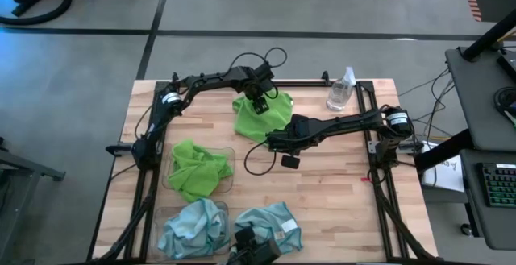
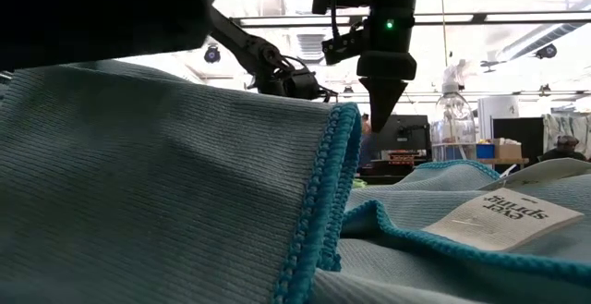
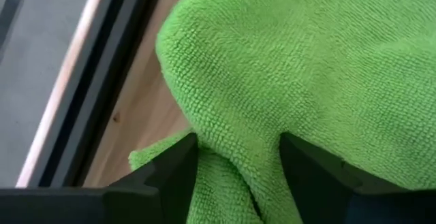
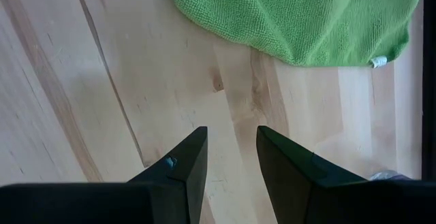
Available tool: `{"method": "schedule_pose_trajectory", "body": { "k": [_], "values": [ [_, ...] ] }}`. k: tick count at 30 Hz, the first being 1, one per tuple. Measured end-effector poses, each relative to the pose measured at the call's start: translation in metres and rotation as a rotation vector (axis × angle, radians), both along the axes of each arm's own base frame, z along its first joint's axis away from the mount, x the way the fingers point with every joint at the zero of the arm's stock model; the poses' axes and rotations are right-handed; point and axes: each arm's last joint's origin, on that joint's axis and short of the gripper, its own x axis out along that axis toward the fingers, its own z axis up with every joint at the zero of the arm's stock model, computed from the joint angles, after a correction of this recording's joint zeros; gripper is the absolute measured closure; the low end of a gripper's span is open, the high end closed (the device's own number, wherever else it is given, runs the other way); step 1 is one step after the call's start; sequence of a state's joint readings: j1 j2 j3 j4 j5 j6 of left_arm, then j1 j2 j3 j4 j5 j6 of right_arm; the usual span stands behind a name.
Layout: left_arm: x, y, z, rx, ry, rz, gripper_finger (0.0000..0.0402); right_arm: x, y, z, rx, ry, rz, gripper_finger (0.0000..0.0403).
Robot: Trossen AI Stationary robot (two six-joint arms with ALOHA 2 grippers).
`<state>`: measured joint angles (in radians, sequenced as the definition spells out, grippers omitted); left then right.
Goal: Sort microfiber towel by color & place in baskets
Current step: Put the green microfiber cloth into the top transparent bin
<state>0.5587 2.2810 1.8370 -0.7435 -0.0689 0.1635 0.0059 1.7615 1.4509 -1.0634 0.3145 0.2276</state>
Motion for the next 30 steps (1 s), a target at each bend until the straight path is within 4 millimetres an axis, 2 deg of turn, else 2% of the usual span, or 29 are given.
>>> {"method": "schedule_pose_trajectory", "body": {
  "k": [3,9,11,16,19,23,30],
  "values": [
    [-0.002,-0.001,-0.001,-0.017,0.027,0.0,0.0251,0.0,0.0,0.0,0.0,0.0,0.0,0.028],
    [-0.005,-0.003,-0.002,-0.036,0.058,0.0,0.0366,0.0,0.0,0.0,0.0,-0.001,0.0,0.028],
    [-0.005,-0.003,-0.002,-0.038,0.057,0.004,0.0392,0.0,0.0,0.0,0.0,-0.001,-0.001,0.028],
    [-0.006,-0.004,0.0,-0.038,0.055,0.007,0.0395,0.0,0.0,0.0,0.0,-0.002,-0.001,0.028],
    [-0.008,-0.005,0.008,-0.037,0.052,0.01,0.0399,0.0,0.0,0.0,0.0,-0.002,-0.001,0.028],
    [-0.013,-0.009,0.027,-0.046,0.035,0.004,0.04,0.0,0.0,0.0,0.0,-0.003,-0.001,0.028],
    [-0.025,-0.02,0.072,-0.07,-0.063,-0.01,0.0401,0.0,0.0,0.0,0.0,-0.006,-0.001,0.028]
  ]
}}
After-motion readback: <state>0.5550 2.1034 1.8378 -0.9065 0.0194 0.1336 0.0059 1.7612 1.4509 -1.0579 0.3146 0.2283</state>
